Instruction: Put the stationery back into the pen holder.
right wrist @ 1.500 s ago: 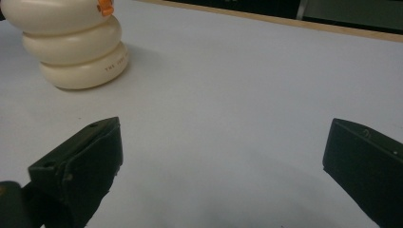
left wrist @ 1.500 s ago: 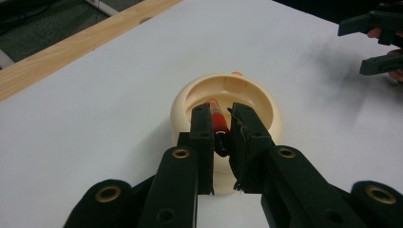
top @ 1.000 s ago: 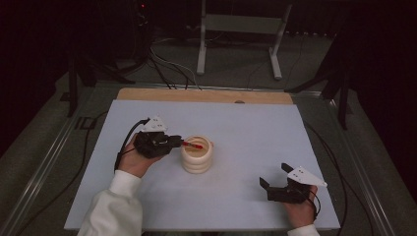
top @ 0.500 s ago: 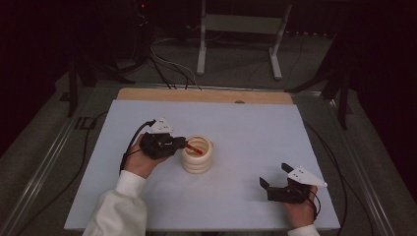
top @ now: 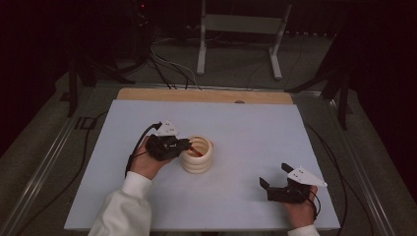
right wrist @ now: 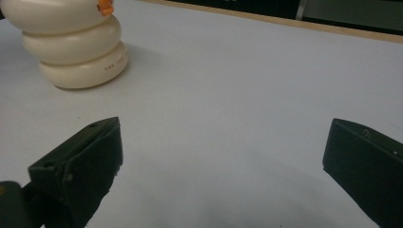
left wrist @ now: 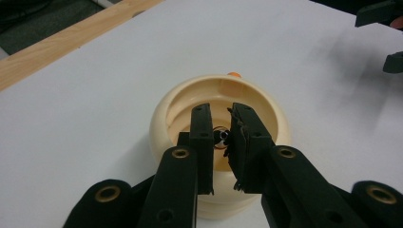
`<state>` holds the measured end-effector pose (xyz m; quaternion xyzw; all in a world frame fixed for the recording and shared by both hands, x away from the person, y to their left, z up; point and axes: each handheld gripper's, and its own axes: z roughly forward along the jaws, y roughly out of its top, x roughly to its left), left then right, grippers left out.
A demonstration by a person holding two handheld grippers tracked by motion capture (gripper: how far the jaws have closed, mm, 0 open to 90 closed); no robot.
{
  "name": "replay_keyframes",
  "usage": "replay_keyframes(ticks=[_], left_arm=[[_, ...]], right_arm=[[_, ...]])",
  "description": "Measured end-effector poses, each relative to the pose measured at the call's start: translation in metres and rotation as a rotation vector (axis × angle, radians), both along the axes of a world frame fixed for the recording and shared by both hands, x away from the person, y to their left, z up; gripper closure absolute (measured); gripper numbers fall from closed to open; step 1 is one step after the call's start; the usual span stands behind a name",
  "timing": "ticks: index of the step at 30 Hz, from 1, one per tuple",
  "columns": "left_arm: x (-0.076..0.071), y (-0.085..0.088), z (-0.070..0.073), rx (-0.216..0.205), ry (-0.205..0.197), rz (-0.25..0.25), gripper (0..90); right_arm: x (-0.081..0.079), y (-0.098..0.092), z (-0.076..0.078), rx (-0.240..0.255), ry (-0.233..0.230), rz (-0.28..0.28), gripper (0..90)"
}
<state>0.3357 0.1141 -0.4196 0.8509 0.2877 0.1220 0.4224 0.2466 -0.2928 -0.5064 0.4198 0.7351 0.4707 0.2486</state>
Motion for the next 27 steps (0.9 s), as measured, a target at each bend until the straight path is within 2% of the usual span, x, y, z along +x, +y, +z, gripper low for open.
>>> replay_keyframes(ticks=[16,22,23,27], left_arm=[[0.0009,-0.0082,-0.0090,-0.019,-0.002,0.004,80.5],[0.0003,-0.0056,-0.0090,-0.005,0.002,-0.004,79.8],[0.0000,-0.0052,-0.0090,-0.005,0.006,-0.008,78.8],[-0.0009,-0.0050,-0.0101,-0.008,0.006,-0.012,65.4]], right_arm=[[-0.0005,-0.0003,0.0000,-0.002,0.001,-0.003,0.1],[-0.0002,0.0000,-0.0003,-0.006,0.002,0.000,0.1],[-0.0001,0.0000,-0.0003,-0.006,0.002,0.000,0.1],[0.0001,0.0000,-0.0006,-0.007,0.005,-0.002,0.1]])
